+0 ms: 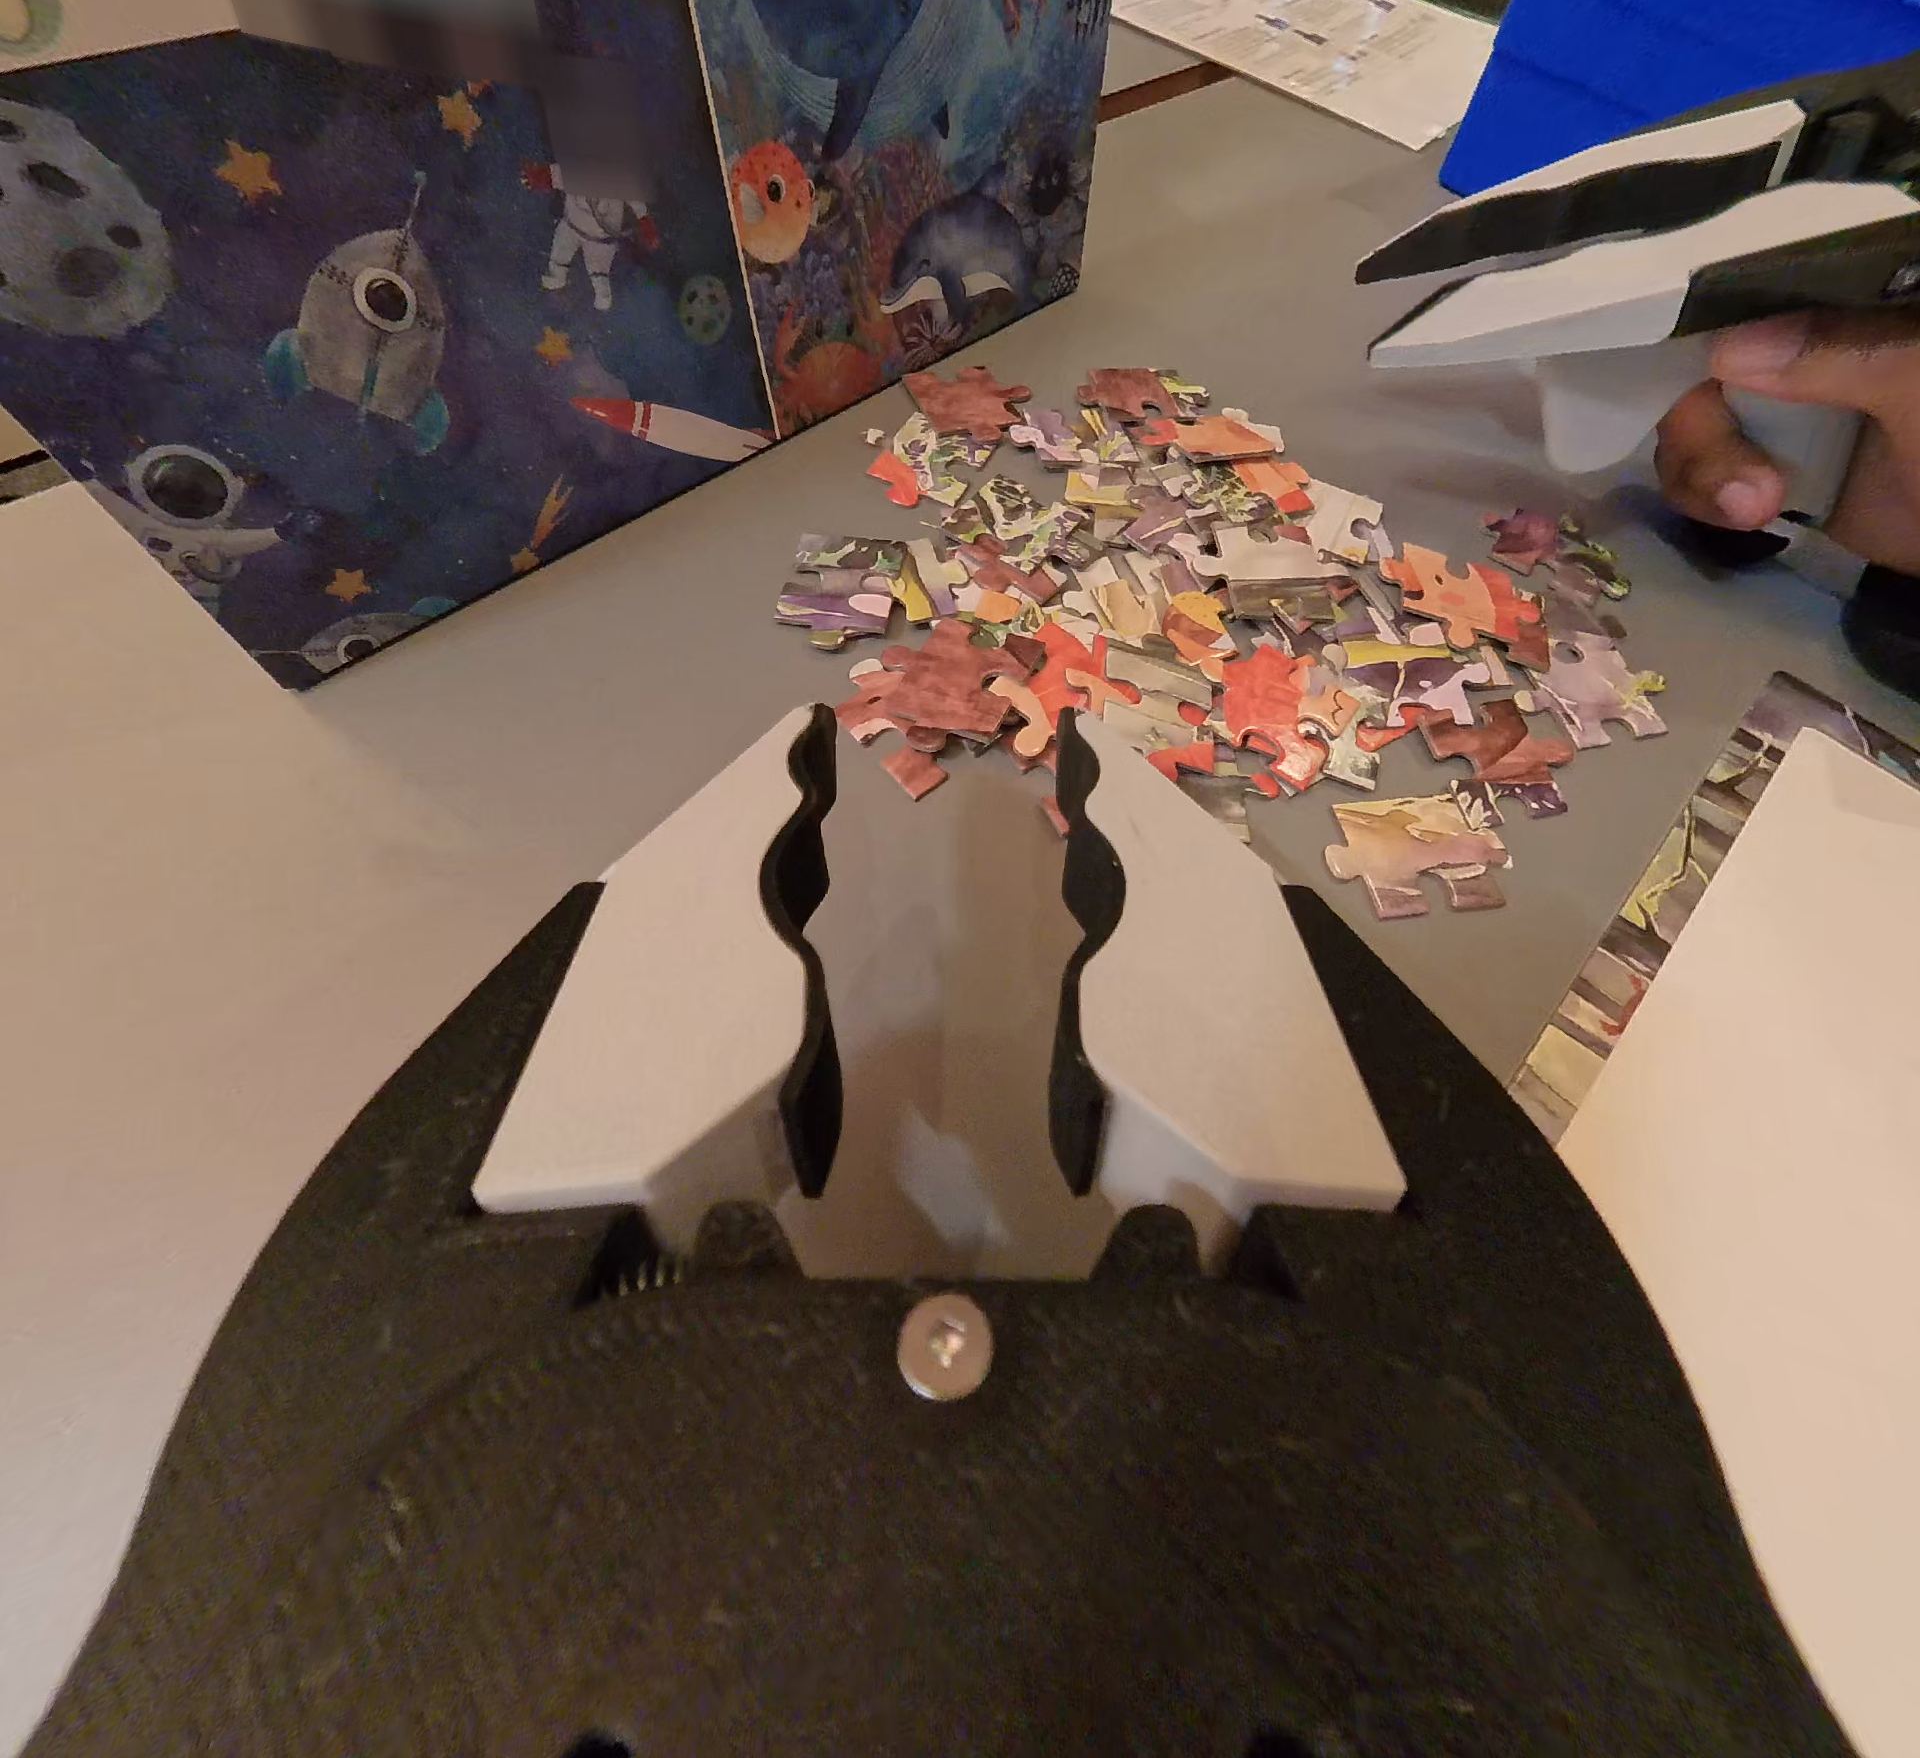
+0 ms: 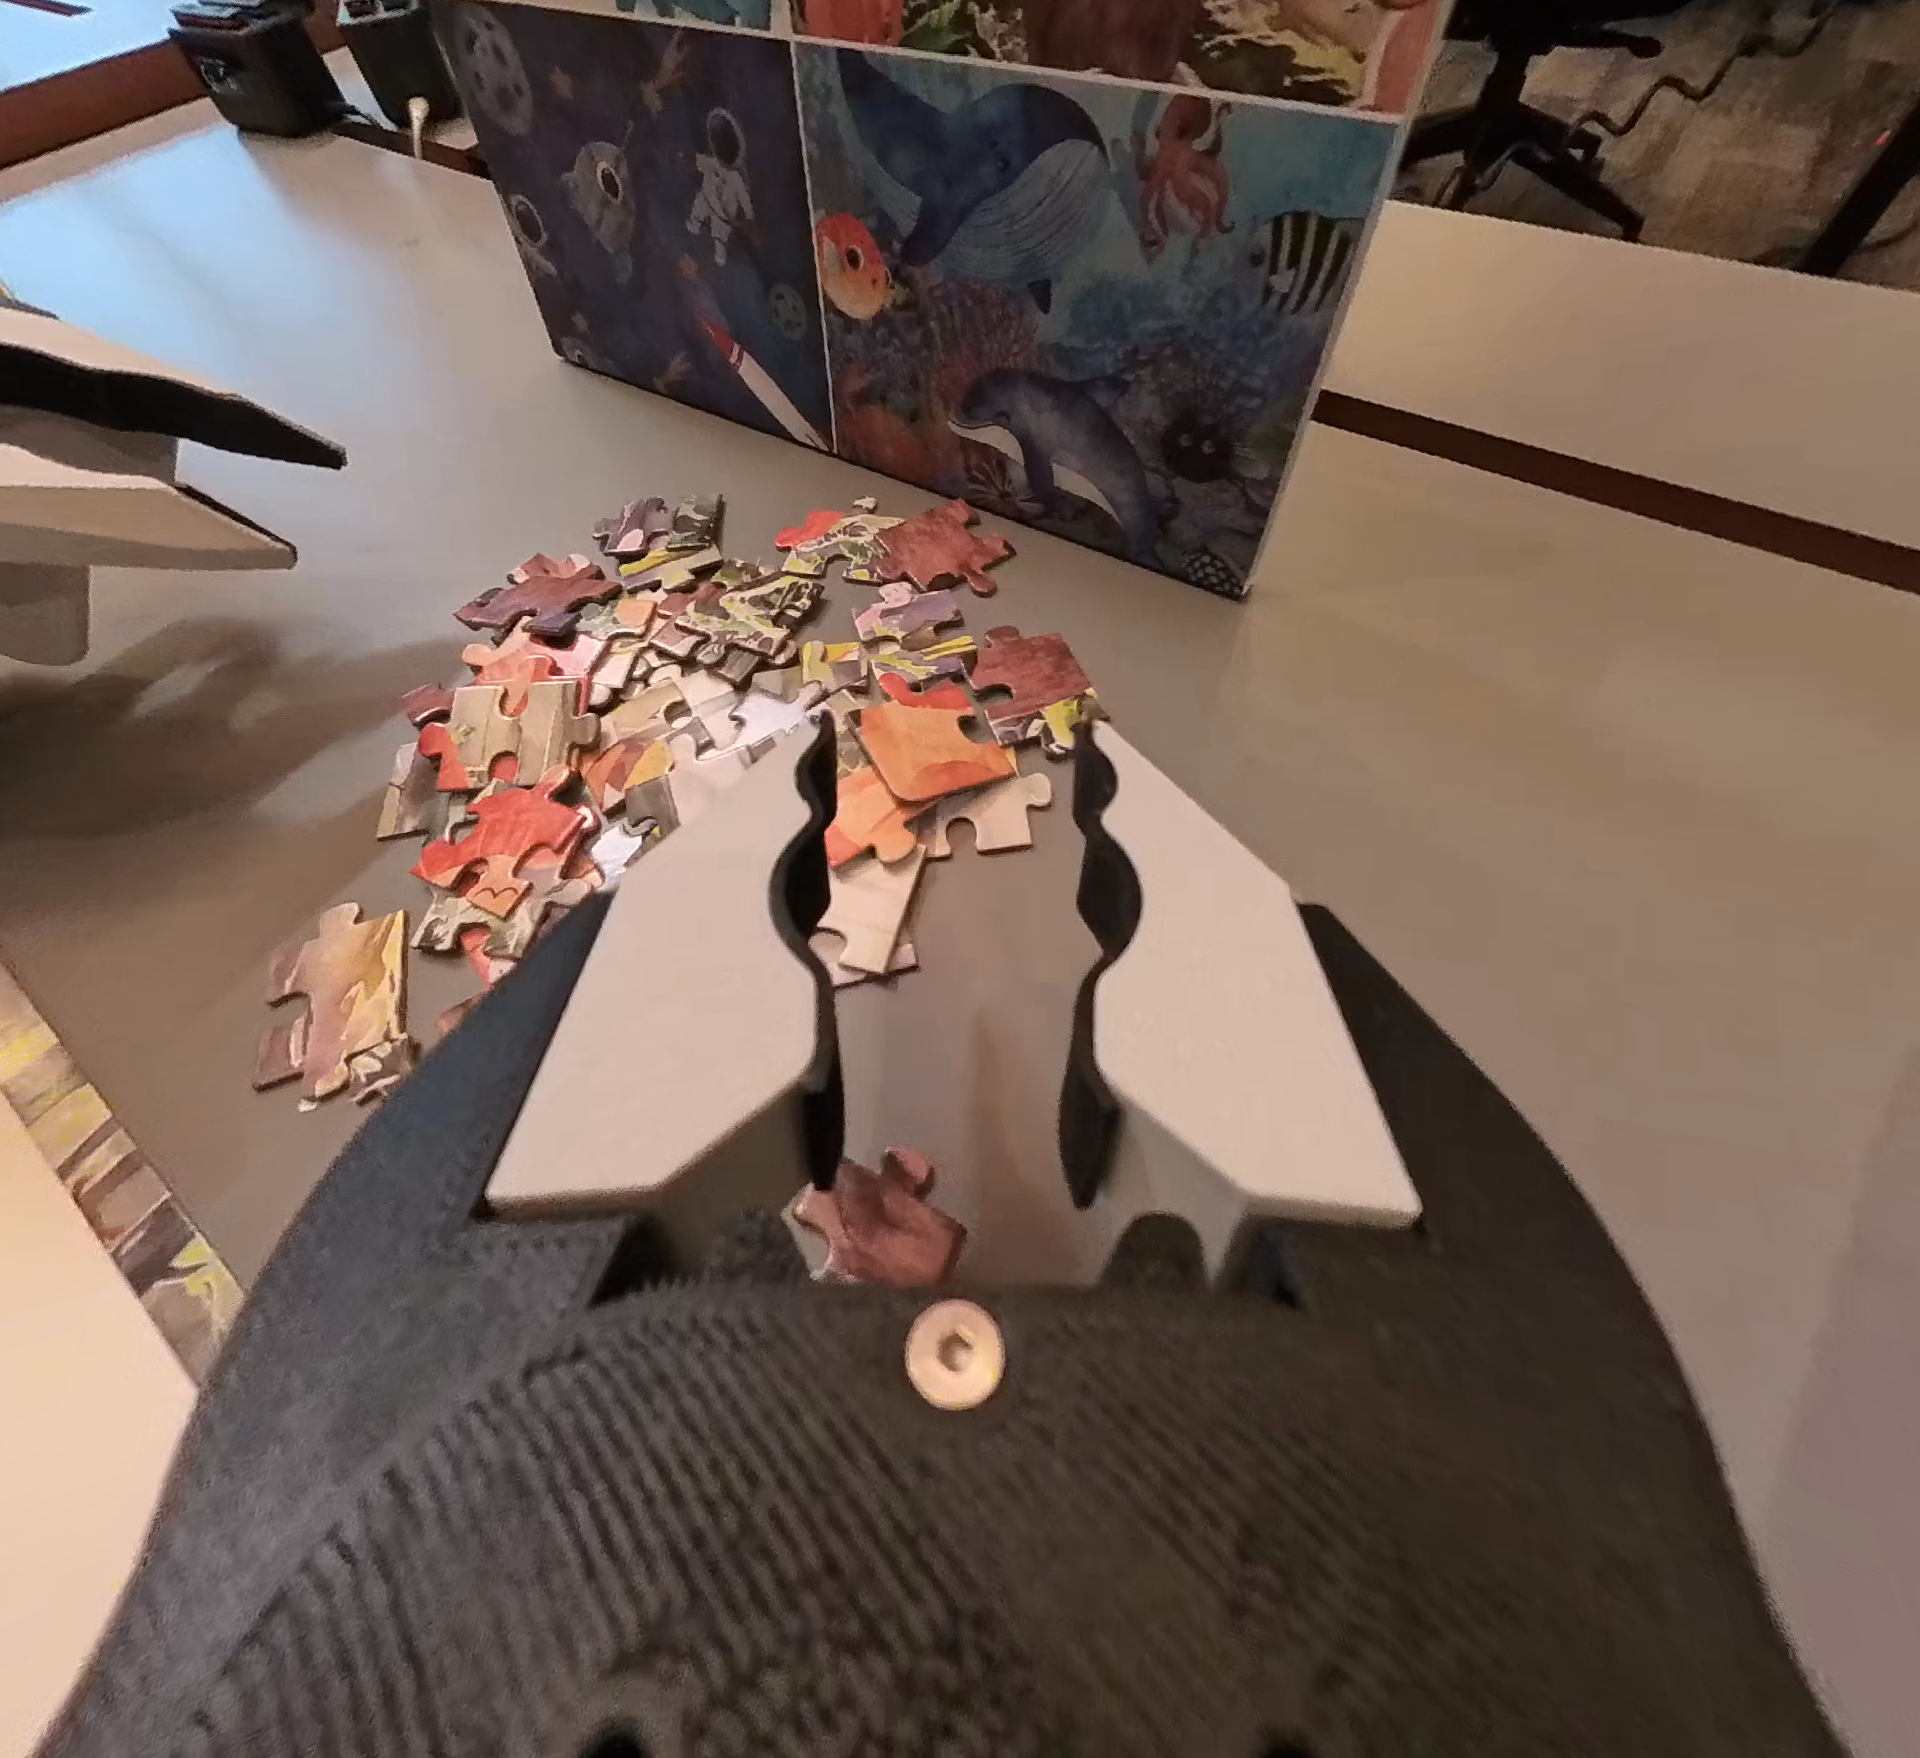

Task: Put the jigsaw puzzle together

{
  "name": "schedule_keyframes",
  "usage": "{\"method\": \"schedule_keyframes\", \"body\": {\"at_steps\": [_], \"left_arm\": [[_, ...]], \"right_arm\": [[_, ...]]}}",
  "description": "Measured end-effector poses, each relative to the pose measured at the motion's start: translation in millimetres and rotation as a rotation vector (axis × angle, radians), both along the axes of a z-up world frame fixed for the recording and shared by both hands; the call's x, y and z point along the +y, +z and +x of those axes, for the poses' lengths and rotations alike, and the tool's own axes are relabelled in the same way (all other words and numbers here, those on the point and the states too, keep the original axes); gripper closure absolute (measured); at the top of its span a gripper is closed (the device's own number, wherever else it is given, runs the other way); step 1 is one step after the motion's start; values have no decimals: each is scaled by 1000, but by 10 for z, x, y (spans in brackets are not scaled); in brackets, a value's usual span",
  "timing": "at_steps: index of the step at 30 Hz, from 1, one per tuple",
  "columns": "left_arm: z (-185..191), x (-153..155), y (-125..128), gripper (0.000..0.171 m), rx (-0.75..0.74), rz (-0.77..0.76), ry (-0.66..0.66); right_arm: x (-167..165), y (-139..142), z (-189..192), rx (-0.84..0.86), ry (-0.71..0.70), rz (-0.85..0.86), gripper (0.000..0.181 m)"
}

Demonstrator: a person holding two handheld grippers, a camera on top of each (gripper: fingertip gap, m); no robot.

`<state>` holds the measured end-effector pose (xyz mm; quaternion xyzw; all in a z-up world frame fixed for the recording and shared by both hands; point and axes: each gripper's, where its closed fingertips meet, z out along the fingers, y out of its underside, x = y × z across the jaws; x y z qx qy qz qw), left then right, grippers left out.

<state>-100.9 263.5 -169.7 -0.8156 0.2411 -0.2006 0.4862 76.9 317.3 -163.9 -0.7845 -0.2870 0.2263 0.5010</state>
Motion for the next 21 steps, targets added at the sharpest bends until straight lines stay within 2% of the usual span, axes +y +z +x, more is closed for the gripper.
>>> {"method": "schedule_keyframes", "body": {"at_steps": [11, 21], "left_arm": [[2, -1, -4, 131, 5, 0, 0], [6, -2, -8, 131, 11, 2, -1]], "right_arm": [[32, 74, 67, 174, -12, -91, 136], [41, 61, 89, 173, -16, -100, 135]]}}
